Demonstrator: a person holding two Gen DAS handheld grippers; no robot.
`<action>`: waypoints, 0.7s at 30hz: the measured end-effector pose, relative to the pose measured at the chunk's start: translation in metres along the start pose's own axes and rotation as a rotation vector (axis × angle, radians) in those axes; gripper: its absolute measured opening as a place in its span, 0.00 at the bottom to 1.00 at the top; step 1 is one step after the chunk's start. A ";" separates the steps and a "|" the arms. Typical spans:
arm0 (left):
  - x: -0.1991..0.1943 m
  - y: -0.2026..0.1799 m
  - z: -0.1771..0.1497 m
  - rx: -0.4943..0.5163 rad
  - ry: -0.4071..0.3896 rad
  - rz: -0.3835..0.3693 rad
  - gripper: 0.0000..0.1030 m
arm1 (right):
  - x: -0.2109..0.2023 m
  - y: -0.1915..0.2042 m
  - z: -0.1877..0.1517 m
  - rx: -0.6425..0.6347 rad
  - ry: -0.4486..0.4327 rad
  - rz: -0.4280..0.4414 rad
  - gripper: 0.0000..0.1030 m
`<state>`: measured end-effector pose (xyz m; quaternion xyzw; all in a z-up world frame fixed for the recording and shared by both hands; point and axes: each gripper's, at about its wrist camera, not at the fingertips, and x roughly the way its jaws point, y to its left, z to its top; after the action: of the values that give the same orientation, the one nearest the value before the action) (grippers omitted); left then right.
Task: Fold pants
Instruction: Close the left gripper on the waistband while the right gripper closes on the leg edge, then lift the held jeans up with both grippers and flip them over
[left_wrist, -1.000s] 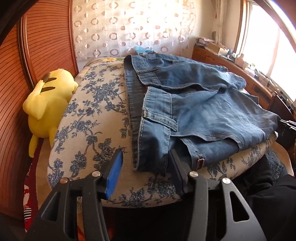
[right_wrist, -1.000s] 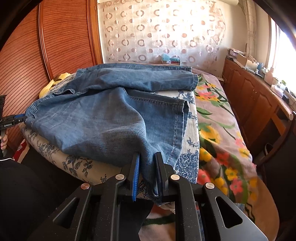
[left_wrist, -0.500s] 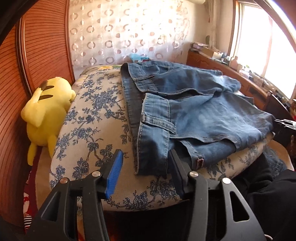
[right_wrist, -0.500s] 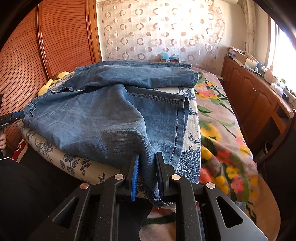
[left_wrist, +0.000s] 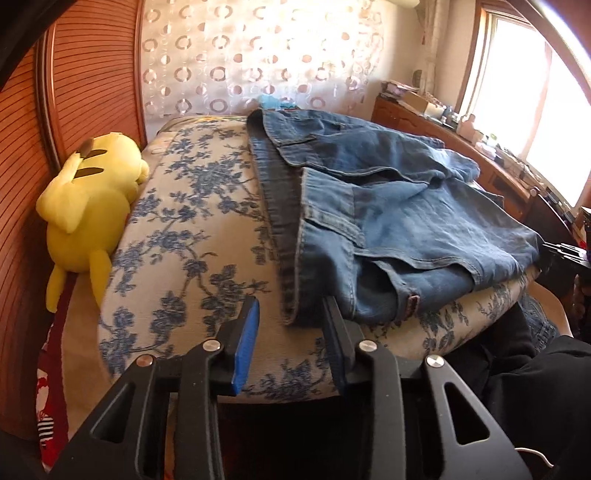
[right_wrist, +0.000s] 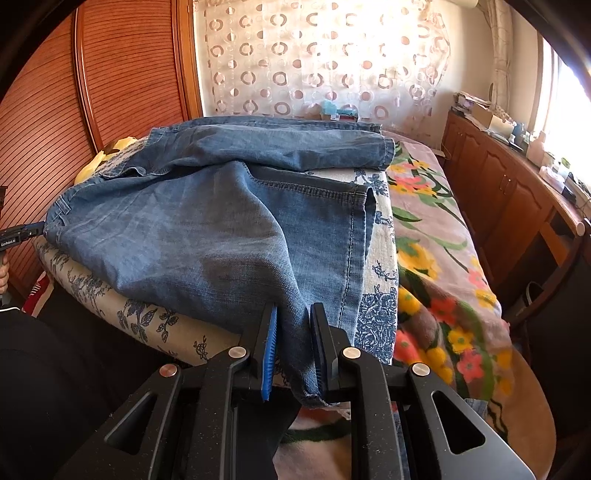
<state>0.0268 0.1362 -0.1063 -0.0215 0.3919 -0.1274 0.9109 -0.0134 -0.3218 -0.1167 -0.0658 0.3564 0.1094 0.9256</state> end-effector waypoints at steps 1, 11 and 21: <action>0.001 0.000 0.000 0.000 0.000 -0.002 0.35 | 0.000 0.000 -0.001 -0.003 0.001 0.001 0.17; 0.008 -0.002 0.001 -0.007 -0.011 -0.031 0.27 | 0.008 -0.002 -0.005 -0.004 0.028 -0.024 0.32; 0.014 -0.003 0.005 -0.015 -0.013 -0.040 0.09 | 0.013 -0.002 -0.009 -0.014 0.039 -0.031 0.33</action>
<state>0.0389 0.1297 -0.1119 -0.0370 0.3866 -0.1423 0.9105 -0.0089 -0.3235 -0.1318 -0.0797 0.3727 0.0962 0.9195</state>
